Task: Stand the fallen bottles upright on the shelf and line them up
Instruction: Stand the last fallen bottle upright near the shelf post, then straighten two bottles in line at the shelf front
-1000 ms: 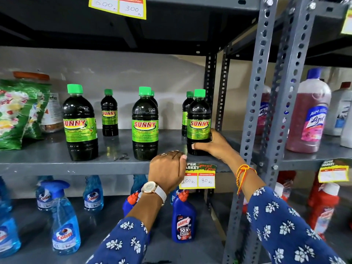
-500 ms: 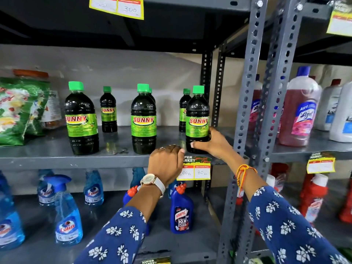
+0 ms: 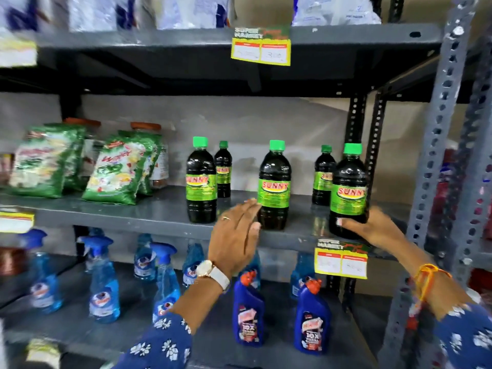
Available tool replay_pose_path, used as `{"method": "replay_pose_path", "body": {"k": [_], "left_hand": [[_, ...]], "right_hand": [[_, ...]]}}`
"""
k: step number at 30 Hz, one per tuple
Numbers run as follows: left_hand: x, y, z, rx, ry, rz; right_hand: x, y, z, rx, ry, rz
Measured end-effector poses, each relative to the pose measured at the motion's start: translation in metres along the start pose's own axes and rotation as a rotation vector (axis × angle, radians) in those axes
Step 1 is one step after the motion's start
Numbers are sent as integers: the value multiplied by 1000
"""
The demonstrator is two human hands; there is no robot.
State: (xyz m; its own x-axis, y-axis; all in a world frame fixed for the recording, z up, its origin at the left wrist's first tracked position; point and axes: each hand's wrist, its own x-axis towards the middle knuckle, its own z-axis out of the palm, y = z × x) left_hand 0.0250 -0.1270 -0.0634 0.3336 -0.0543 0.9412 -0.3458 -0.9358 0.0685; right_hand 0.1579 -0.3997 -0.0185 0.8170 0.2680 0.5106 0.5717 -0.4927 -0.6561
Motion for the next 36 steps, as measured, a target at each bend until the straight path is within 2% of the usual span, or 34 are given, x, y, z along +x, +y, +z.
{"method": "replay_pose_path", "body": {"k": [2,3,5,7,9,12,15,18,22,36], "left_hand": [[2,-33,-23,73,154,-111],[5,-47,-31,104,221,-189],[12,-69,-41,158,280,-354],[21,-82,-42,188,203,-522],[28,-90,-37,200,109,-663],[26,-100,-22,215,28,-797],[16,-107,-8,273,82,-749],[15,-109,-3,305,144,-730],[15,-112,-2,344,136,-716],[12,-113,-4,329,95,-699]], "right_hand": [[-6,-14,6,137,277,-74],[-12,-29,12,239,426,-200],[-19,-64,37,334,540,-424],[-15,-93,67,200,483,-457],[-8,-108,96,119,321,-339],[4,-105,129,202,112,-141],[9,-87,143,73,90,-15],[14,-83,146,-10,123,-1],[13,-86,148,-88,146,-21],[12,-83,148,-84,145,-51]]}}
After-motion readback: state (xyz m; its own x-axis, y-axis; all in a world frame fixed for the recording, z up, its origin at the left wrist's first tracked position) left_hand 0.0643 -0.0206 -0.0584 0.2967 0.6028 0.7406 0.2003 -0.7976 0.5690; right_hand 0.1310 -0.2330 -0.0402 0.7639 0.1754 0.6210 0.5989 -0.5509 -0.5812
